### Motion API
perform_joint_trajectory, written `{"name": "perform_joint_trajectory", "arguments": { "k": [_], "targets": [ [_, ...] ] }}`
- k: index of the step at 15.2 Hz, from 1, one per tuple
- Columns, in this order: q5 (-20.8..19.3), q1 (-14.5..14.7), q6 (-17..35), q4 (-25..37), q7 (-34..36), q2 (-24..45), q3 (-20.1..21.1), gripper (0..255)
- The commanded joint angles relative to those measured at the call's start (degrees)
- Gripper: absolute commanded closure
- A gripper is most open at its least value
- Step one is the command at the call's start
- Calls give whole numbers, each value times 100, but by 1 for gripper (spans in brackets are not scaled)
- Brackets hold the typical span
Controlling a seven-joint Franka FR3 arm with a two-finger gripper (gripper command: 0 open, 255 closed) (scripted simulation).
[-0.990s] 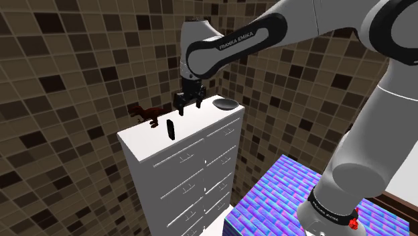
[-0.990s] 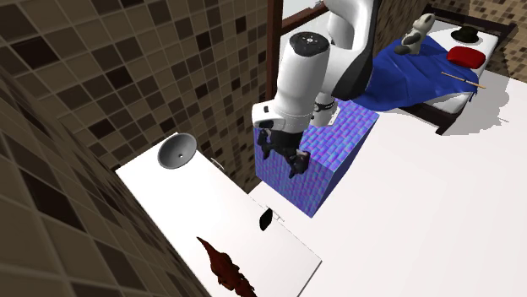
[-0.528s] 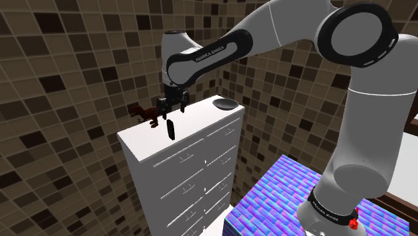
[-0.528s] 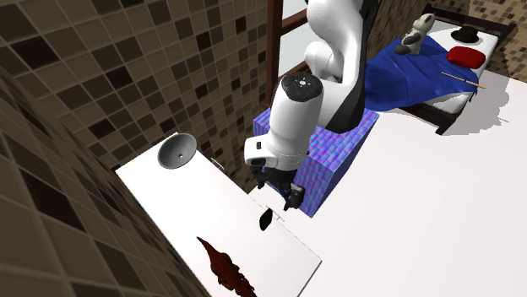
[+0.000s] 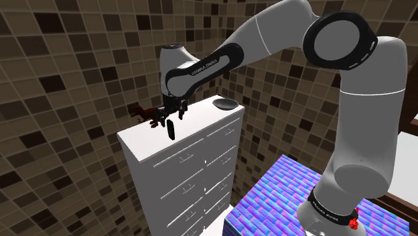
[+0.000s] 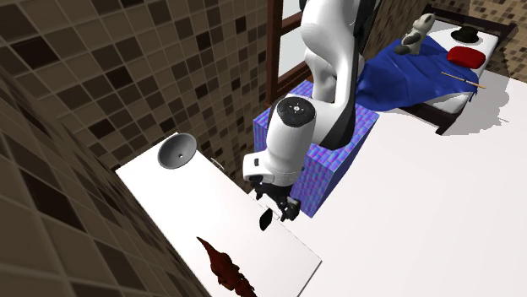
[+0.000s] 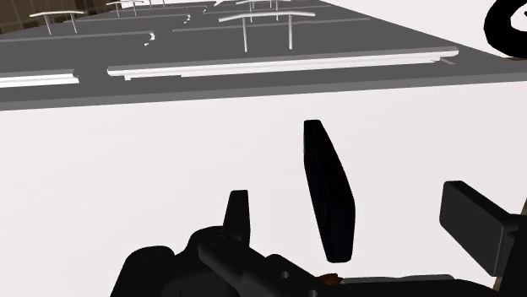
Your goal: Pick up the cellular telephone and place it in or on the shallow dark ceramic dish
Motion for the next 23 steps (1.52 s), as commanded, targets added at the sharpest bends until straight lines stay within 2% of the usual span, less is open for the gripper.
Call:
{"name": "perform_joint_trajectory", "arguments": {
  "k": [1, 7, 8, 17, 23],
  "targets": [
    [-13, 4, 35, 2, 8, 32, -5, 0],
    [-12, 4, 33, 3, 7, 32, -5, 0],
    [-12, 4, 33, 3, 7, 32, -5, 255],
    [-13, 4, 35, 2, 8, 32, -5, 255],
    [79, -15, -362, 223, -68, -153, 29, 255]
  ]
}}
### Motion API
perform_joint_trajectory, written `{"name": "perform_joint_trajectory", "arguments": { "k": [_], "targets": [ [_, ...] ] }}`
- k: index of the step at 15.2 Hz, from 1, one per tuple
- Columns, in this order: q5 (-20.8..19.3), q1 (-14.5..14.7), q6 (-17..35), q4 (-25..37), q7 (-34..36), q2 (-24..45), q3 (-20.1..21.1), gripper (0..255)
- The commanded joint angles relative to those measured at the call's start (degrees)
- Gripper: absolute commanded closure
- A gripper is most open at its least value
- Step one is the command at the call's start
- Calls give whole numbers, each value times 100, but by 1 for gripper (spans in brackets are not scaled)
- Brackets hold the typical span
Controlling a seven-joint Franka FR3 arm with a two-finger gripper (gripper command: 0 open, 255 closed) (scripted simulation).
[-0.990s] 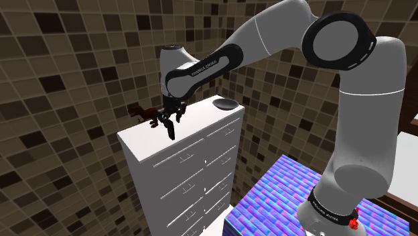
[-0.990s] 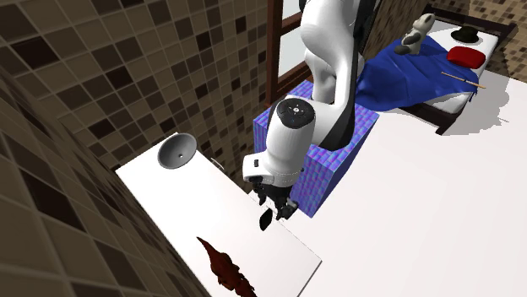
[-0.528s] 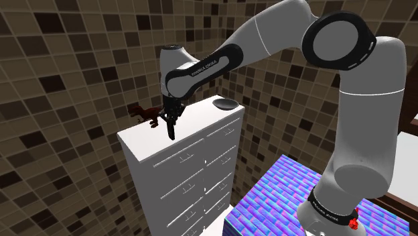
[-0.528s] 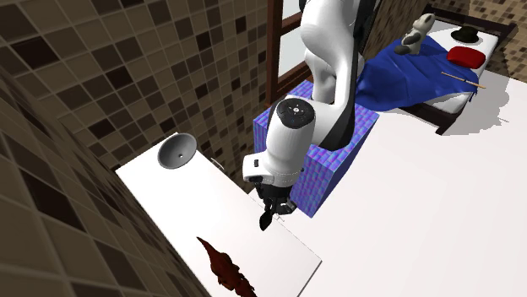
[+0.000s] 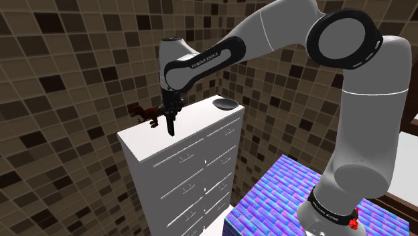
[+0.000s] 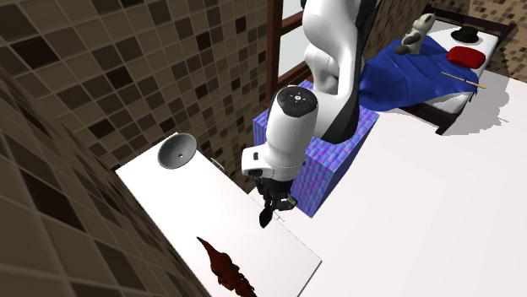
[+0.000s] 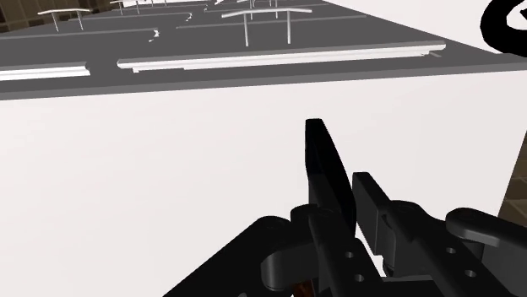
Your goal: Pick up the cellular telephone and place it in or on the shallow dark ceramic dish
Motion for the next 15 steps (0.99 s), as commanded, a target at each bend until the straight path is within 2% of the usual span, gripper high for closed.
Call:
{"name": "perform_joint_trajectory", "arguments": {
  "k": [1, 15],
  "targets": [
    [26, 0, -145, 94, -18, -51, 11, 255],
    [165, -9, -1128, 828, -148, -314, 56, 255]
  ]
}}
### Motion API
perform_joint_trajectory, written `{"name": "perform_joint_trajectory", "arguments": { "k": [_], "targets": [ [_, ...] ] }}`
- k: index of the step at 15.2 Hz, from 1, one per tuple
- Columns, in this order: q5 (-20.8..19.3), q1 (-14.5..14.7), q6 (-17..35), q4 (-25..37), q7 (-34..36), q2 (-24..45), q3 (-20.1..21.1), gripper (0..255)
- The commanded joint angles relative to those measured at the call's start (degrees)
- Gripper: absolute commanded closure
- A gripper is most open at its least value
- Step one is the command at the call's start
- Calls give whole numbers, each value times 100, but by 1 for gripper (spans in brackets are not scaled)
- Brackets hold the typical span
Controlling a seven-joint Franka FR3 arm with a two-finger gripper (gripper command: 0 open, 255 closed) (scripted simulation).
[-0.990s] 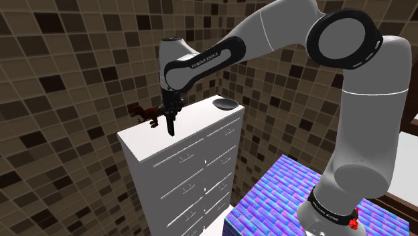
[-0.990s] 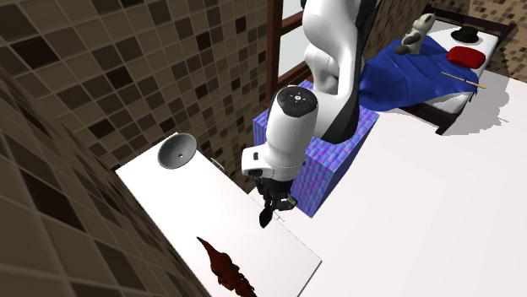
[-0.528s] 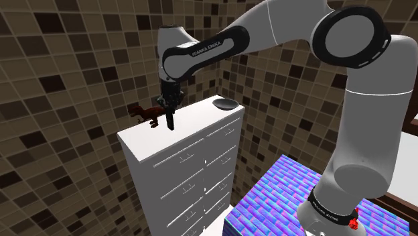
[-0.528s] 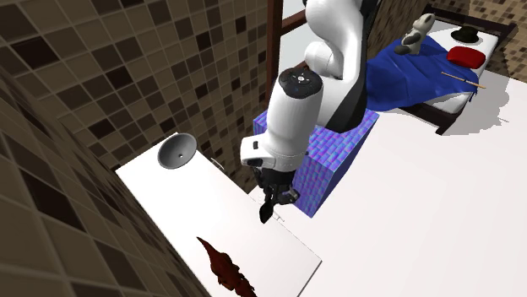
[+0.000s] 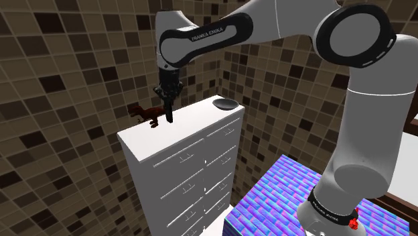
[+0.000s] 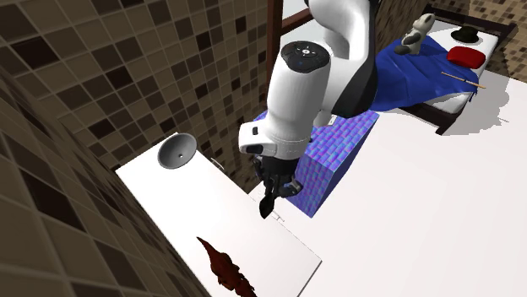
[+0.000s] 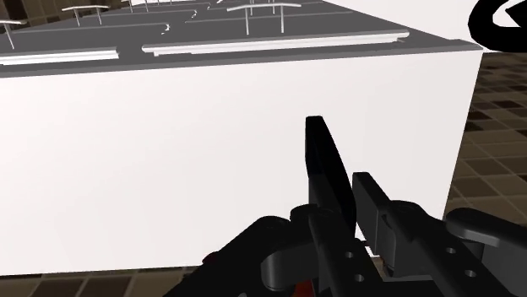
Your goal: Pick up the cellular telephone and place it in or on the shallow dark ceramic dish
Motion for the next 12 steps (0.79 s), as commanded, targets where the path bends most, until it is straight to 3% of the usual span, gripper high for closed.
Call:
{"name": "perform_joint_trajectory", "arguments": {
  "k": [1, 3, 12],
  "targets": [
    [15, -4, -144, 120, -23, -23, 2, 255],
    [23, -3, -231, 197, -31, -34, 4, 255],
    [416, -753, -237, -173, -1282, -490, -394, 255]
  ]
}}
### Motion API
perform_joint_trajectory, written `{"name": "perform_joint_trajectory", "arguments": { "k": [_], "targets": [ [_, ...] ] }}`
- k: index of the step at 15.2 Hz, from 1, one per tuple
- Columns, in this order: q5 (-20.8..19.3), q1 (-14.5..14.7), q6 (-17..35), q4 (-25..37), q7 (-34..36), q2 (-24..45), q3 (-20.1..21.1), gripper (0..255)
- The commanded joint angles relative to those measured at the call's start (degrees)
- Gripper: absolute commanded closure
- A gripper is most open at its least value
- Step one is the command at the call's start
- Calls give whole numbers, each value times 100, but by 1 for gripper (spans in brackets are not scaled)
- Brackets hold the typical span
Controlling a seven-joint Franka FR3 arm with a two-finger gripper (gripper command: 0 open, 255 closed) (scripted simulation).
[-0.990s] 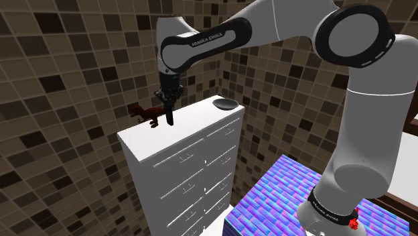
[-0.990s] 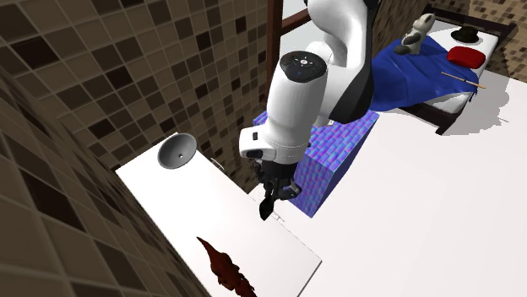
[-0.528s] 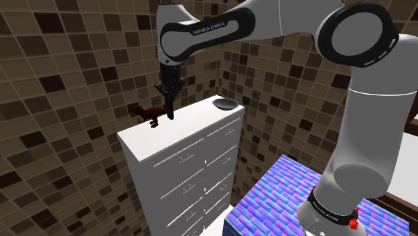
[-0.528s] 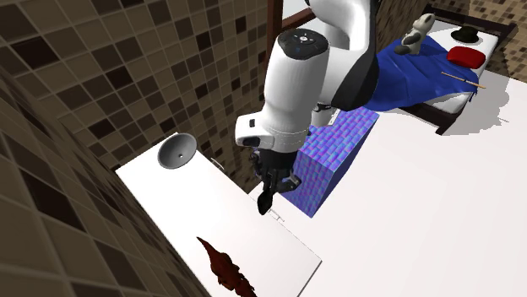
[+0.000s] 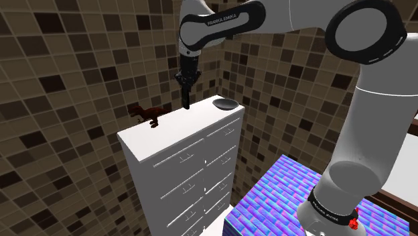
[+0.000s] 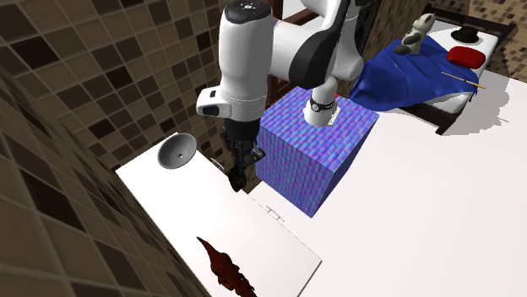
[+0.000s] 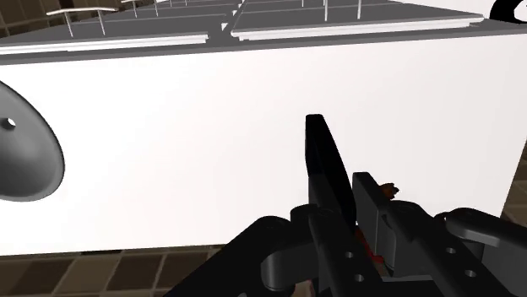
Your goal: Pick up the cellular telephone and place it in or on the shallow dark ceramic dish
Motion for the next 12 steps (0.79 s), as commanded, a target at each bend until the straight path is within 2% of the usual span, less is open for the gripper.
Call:
{"name": "perform_joint_trajectory", "arguments": {
  "k": [1, 12],
  "targets": [
    [85, -171, 15, -74, -307, -70, -104, 255],
    [410, -989, -300, 357, -1780, 37, -658, 255]
  ]
}}
